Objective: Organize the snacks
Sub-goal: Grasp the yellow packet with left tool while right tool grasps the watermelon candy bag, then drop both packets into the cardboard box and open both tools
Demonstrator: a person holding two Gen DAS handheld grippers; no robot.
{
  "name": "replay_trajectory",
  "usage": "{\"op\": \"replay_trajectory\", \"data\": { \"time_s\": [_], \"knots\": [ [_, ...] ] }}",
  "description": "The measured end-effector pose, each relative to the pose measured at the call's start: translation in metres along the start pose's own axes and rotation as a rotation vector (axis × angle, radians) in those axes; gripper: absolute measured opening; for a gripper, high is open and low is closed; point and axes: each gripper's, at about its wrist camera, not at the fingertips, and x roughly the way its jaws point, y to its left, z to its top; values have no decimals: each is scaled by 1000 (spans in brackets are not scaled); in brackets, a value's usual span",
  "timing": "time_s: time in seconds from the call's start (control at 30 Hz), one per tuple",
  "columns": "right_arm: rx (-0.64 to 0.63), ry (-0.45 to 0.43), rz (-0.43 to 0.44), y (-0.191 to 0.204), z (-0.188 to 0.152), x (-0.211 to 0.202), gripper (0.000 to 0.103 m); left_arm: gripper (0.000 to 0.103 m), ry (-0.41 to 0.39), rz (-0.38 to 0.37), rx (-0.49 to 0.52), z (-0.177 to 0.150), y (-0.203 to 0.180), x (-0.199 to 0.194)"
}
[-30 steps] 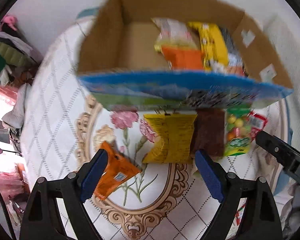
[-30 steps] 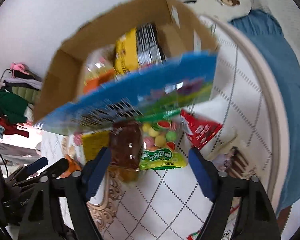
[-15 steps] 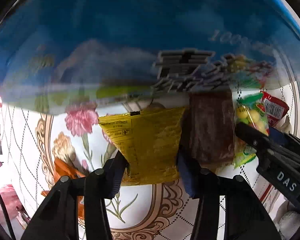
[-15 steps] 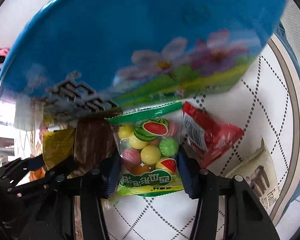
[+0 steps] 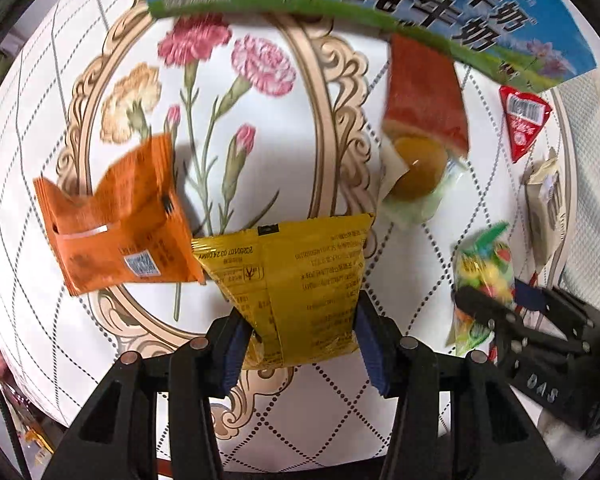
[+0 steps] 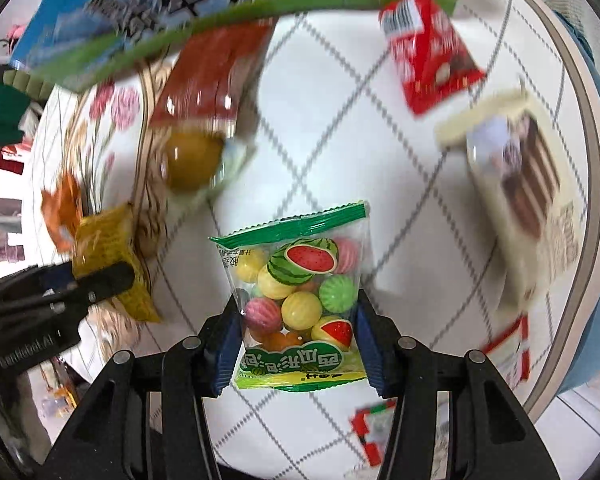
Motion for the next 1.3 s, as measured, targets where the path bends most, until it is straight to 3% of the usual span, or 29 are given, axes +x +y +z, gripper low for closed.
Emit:
{"op": "replay_trajectory", "data": {
  "time_s": [0.2, 0.5, 0.83, 0.93, 1.17, 1.3],
  "knots": [
    [30, -6, -9, 2, 1, 9, 54, 57, 19, 20, -20, 8, -1, 21],
    [48, -24, -40, 6, 1, 12, 57, 57, 27, 72, 1, 40, -27, 45],
    [41, -40, -64, 9, 0, 15, 57, 55, 6, 69, -1, 23, -26, 50],
    [44, -62, -48, 9, -8, 6, 54, 48, 14, 67, 22, 16, -26, 40],
    [87, -87, 52, 6, -10, -21, 53, 47, -43, 16, 60, 10, -44, -10],
    [95, -153, 122, 6, 5, -64, 53, 47, -111, -52, 67, 22, -55, -56]
  ]
}}
